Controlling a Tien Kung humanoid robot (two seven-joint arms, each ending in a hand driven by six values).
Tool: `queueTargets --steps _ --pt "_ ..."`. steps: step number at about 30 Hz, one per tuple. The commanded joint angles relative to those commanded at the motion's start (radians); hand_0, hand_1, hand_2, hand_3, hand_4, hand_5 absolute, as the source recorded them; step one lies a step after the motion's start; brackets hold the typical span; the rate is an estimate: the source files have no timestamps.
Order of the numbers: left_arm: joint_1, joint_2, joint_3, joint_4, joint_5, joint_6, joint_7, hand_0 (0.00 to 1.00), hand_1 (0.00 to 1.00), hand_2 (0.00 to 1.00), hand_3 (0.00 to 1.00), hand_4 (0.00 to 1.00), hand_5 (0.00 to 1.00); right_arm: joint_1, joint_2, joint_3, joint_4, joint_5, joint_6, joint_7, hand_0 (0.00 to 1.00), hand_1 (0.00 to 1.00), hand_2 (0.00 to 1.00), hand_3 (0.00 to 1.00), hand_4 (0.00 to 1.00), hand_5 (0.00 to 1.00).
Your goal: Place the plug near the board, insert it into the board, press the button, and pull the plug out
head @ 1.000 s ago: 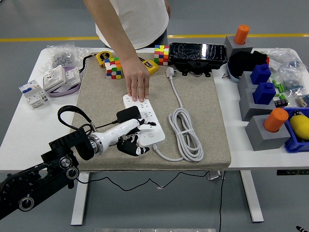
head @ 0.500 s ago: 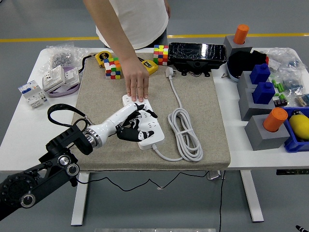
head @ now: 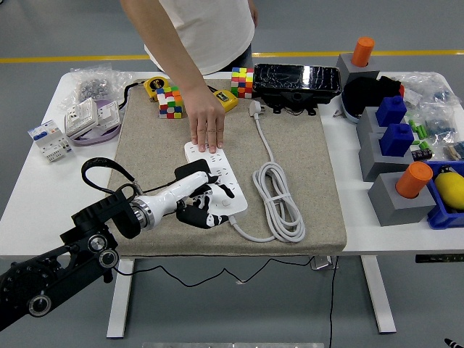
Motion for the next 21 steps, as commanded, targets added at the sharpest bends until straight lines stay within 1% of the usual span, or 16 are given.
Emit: queueTargets --steps 2,4,5,9,16,17,21 --pt "-0.002 -0.001 0.005 0.002 0.002 -0.011 0.017 0.126 0.066 0.133 0.740 0.783 0.102 0.001 -0.001 -0.001 0.000 0.000 0.000 0.000 0.573 0.629 0.602 0.538 0.880 0.408" --pt "-0.002 -0.002 0.009 0.005 0.005 -0.013 0.024 0.126 0.066 0.133 0.740 0.783 0.102 0.001 0.000 0.000 0.000 0.000 0.000 0.000 0.573 0.629 0.602 0.538 0.880 0.408" --pt "-0.002 -0.003 0.013 0.007 0.007 -0.014 0.028 0.123 0.063 0.132 0.870 0.784 0.103 0.000 0.000 0.000 0.000 0.001 0.000 0.000 0.573 0.630 0.602 0.538 0.880 0.407" --pt "-0.002 -0.004 0.019 0.010 0.008 -0.015 0.033 0.123 0.063 0.132 0.870 0.784 0.103 0.000 -0.001 0.000 0.000 0.001 0.000 0.000 0.573 0.630 0.602 0.538 0.880 0.407" --pt "-0.003 -0.005 0.017 0.014 0.009 -0.028 0.048 0.119 0.062 0.128 0.879 0.784 0.102 0.000 -0.003 -0.001 0.001 0.000 0.000 0.000 0.573 0.630 0.602 0.538 0.880 0.408" --pt "-0.002 -0.005 0.017 0.015 0.009 -0.033 0.053 0.115 0.062 0.126 0.863 0.782 0.100 0.000 -0.003 -0.001 0.001 -0.001 0.000 0.000 0.573 0.630 0.602 0.538 0.881 0.407" --pt "0.000 -0.003 0.015 0.013 0.007 -0.042 0.060 0.115 0.062 0.126 0.863 0.782 0.100 0.002 -0.004 0.001 0.001 -0.001 0.000 0.000 0.573 0.630 0.602 0.538 0.881 0.407"
